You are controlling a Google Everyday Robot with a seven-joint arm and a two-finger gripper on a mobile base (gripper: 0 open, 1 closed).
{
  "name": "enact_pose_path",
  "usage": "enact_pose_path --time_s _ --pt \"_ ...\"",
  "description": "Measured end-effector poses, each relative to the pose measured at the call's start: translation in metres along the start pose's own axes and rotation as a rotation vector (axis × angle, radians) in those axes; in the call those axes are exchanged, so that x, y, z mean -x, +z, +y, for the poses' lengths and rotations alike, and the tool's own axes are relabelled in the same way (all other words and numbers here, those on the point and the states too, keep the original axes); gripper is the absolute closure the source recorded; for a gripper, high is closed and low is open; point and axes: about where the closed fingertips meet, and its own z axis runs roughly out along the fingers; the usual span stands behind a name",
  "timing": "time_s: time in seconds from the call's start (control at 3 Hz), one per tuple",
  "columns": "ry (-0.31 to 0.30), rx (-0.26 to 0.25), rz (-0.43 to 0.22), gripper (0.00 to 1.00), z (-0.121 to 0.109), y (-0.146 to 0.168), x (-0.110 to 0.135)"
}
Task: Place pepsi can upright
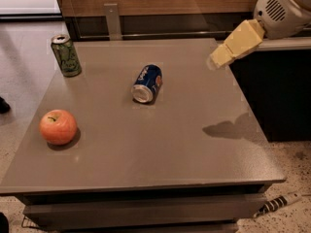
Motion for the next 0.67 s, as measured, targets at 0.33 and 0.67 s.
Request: enact_pose_path --time_s 0.33,0.67 --pt "0.141 -0.038 -0.064 0.0 0.005 0.005 0.015" --pt "0.273 -0.041 -0.144 0.0 0.004 0.013 0.026"
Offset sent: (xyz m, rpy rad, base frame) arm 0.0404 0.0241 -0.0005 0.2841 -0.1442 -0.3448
